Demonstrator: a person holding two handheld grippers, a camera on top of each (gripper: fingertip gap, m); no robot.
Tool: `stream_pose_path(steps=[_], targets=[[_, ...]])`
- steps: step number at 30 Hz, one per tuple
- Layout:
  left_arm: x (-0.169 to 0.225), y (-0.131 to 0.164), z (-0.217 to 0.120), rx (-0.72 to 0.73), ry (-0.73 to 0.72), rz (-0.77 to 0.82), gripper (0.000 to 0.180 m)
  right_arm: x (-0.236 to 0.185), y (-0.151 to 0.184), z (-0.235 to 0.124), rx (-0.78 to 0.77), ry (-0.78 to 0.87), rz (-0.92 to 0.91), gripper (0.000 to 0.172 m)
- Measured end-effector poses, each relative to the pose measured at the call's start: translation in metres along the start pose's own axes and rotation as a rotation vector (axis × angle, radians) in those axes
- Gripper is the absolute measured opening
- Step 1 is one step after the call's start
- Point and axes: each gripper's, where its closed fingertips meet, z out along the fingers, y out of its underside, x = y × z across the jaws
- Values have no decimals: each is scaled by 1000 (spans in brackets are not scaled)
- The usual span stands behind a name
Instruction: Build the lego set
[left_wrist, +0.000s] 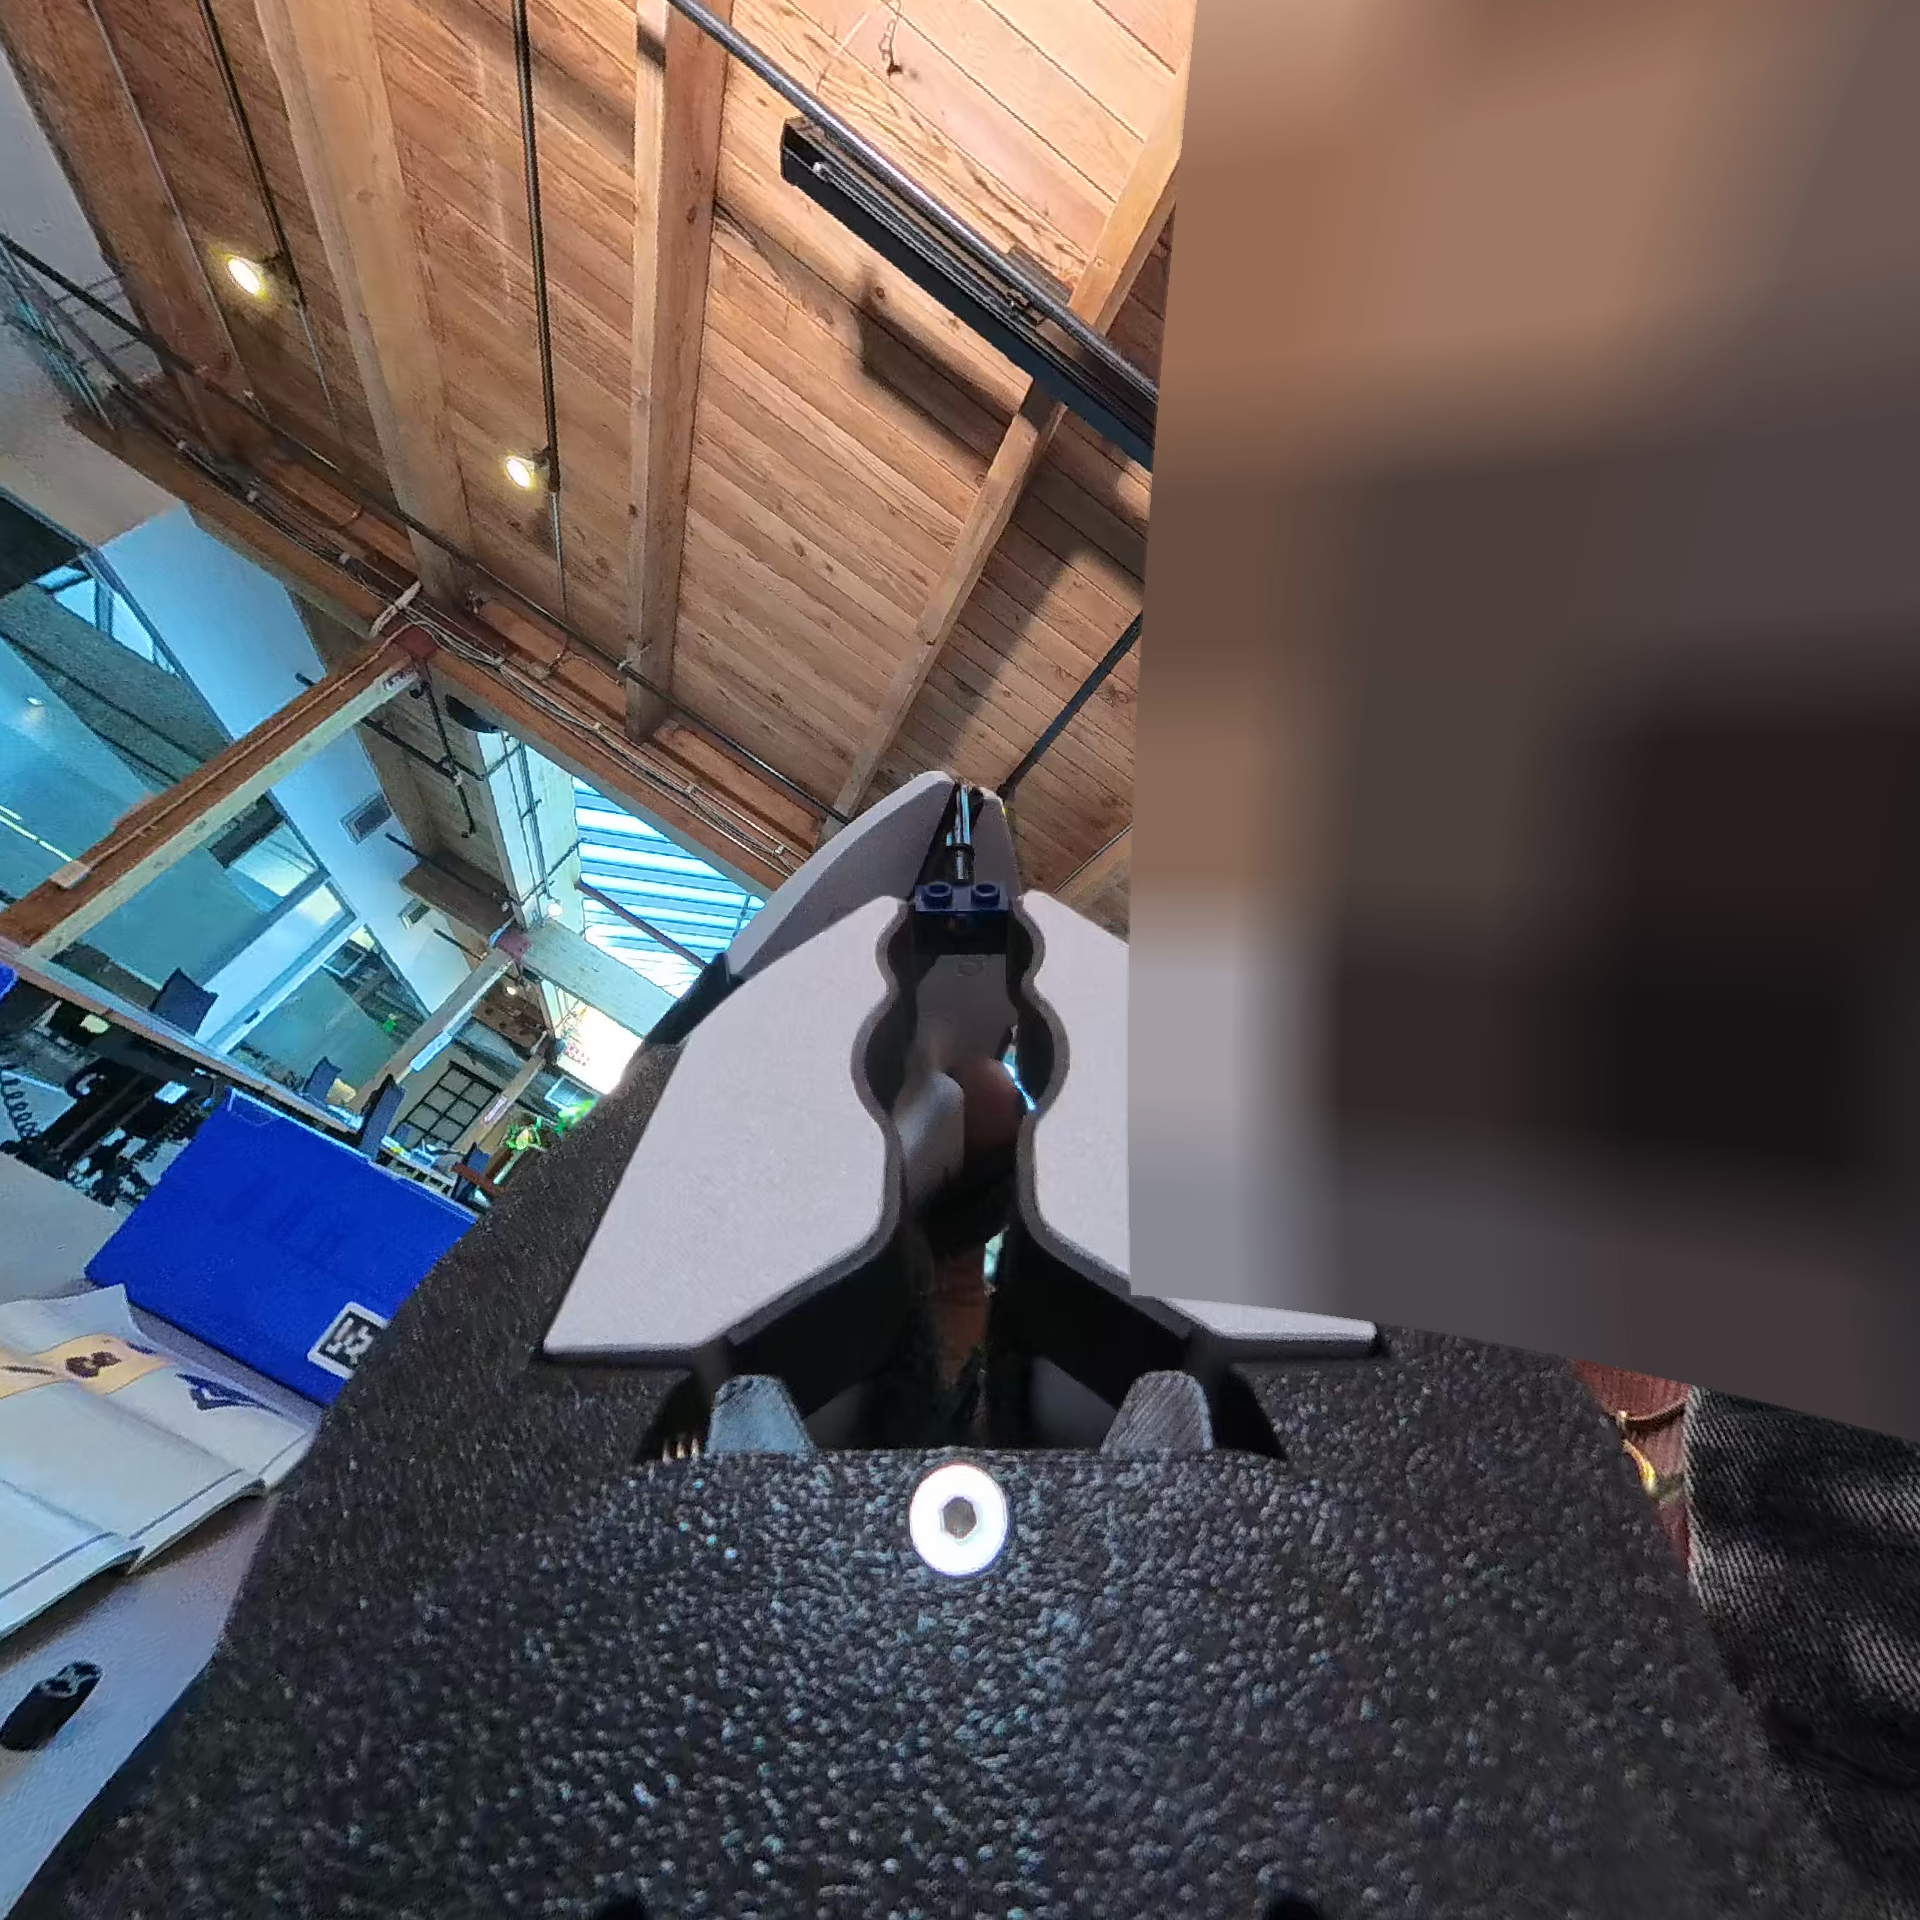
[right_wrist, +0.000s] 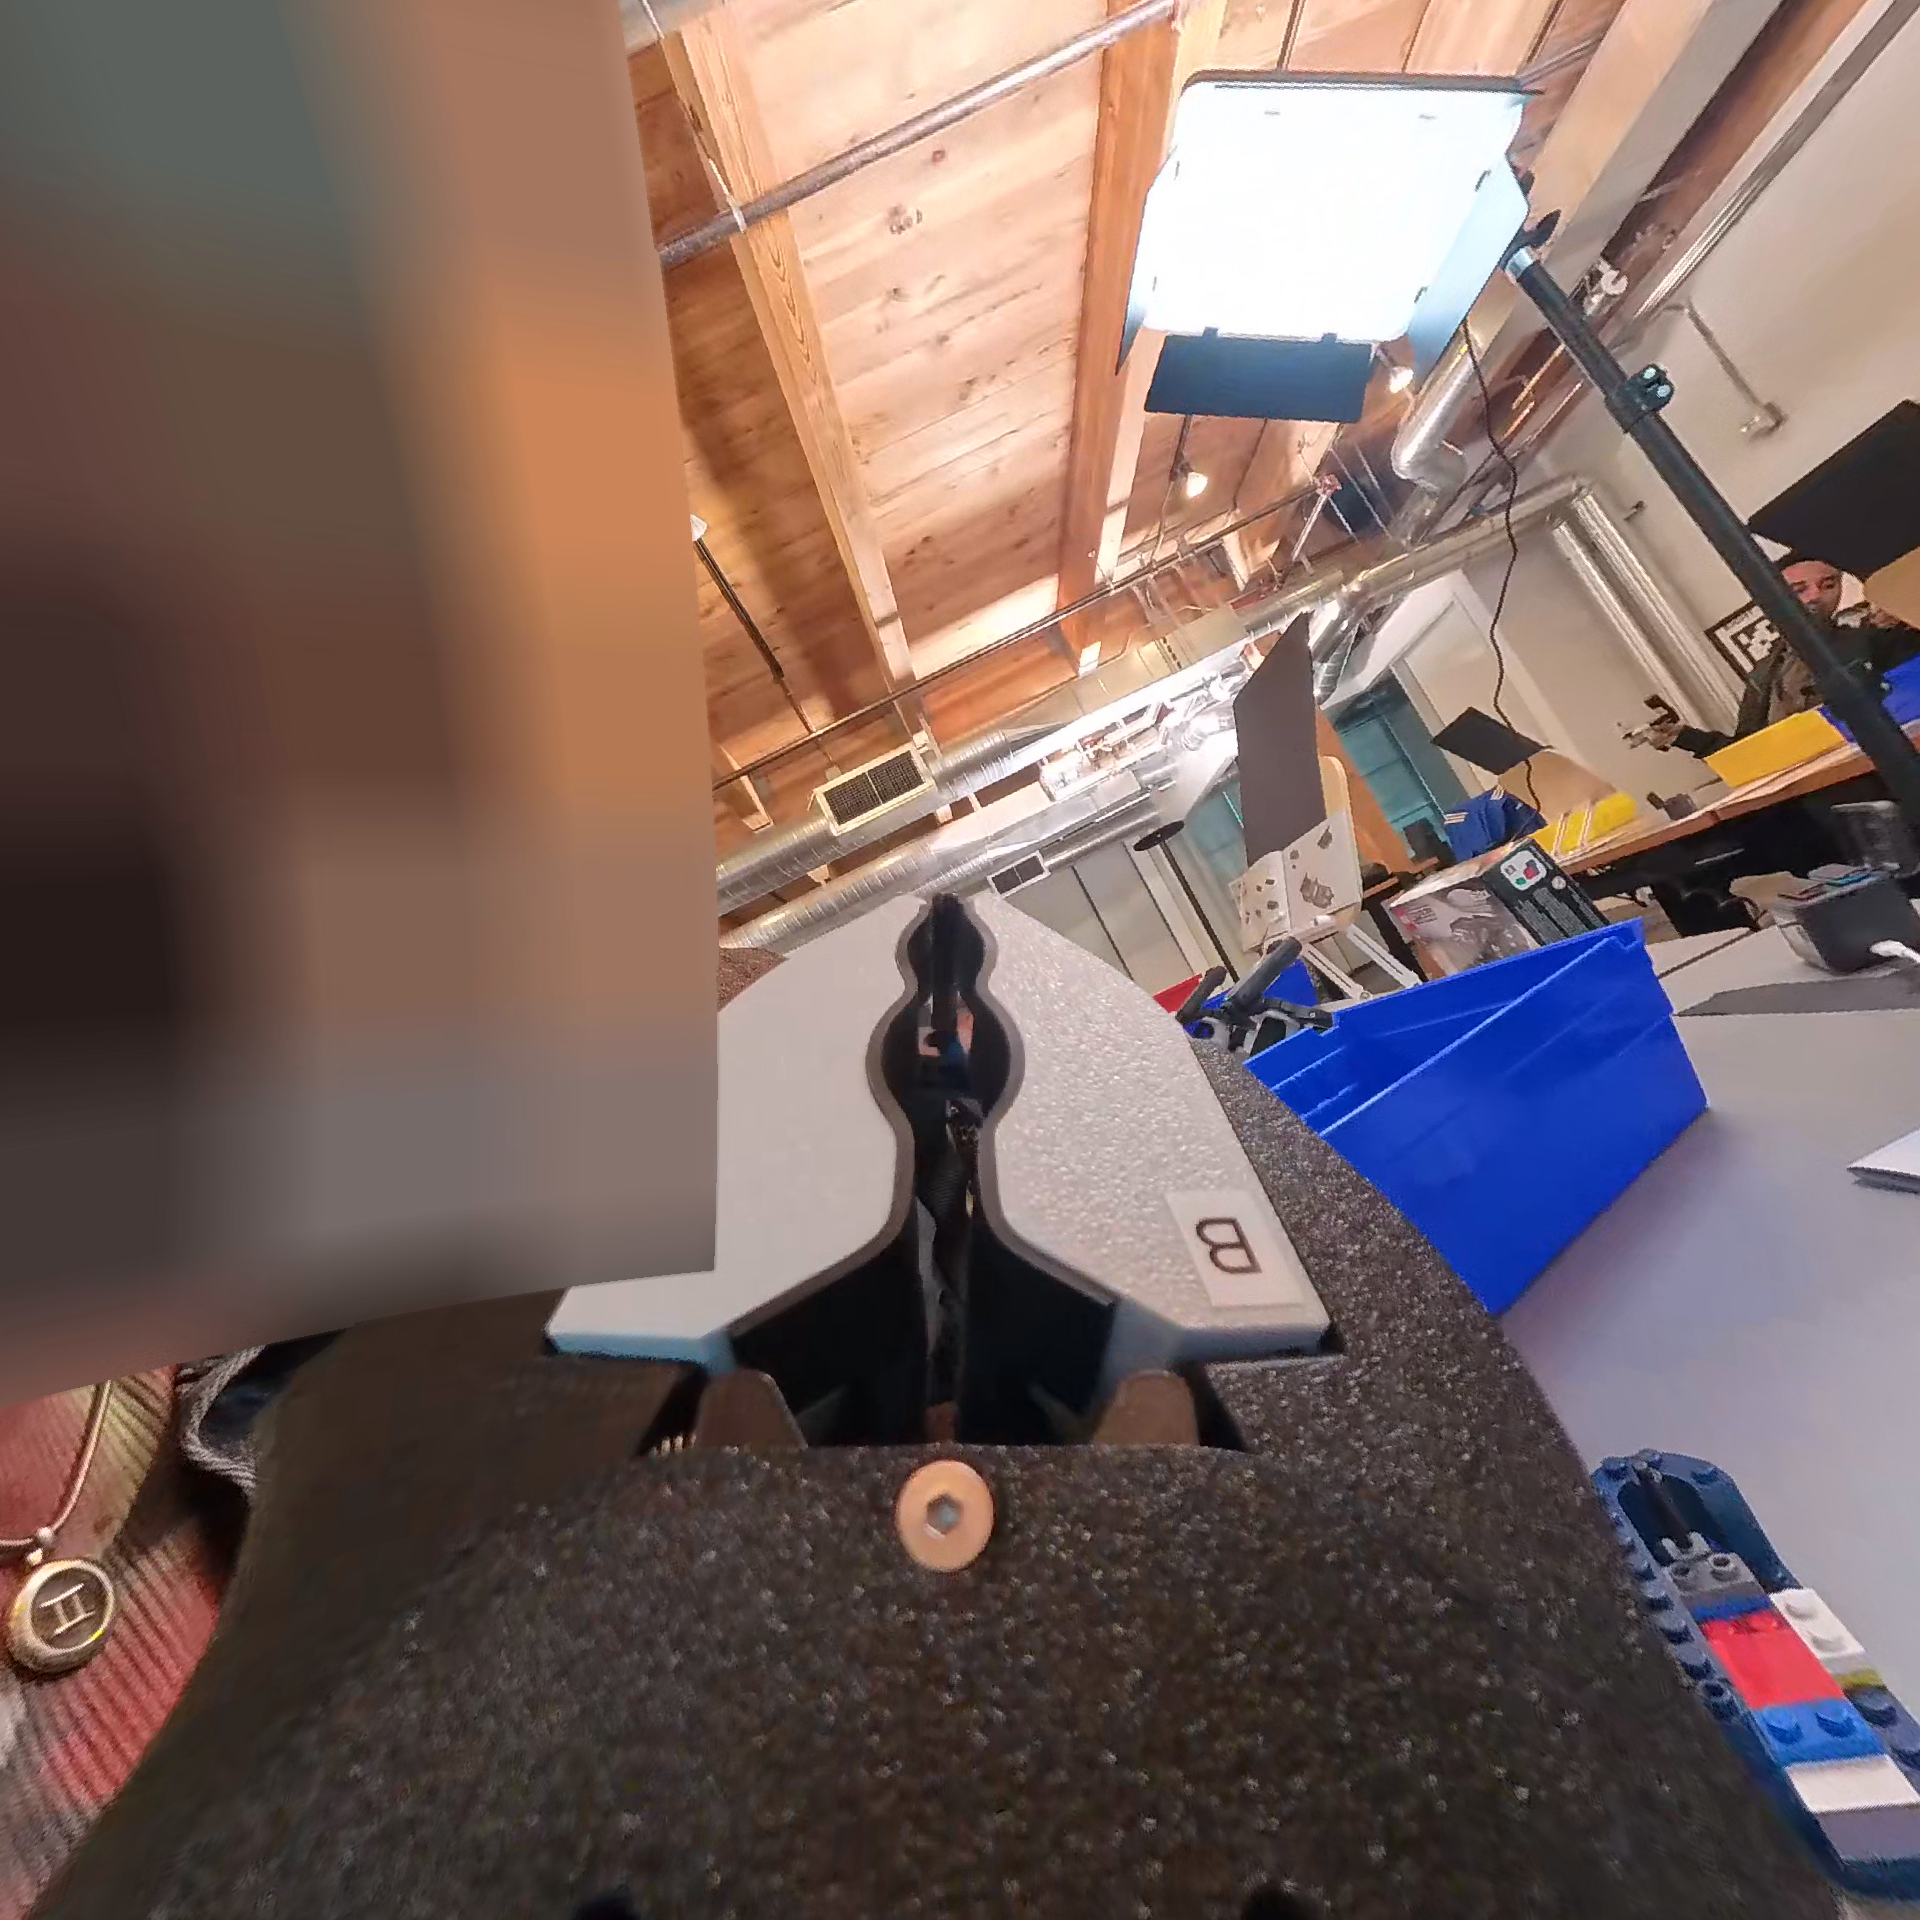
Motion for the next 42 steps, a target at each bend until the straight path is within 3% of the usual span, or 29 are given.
stream_pose_path(steps=[16, 42], targets=[[-5, -6, 10, 93, 37, -203, 16, -2, -11, -3, 31, -49, -50, 3], [-11, 3, 12, 79, -15, -148, 16, 6, -14, -10, 74, 82, -186, 4]])
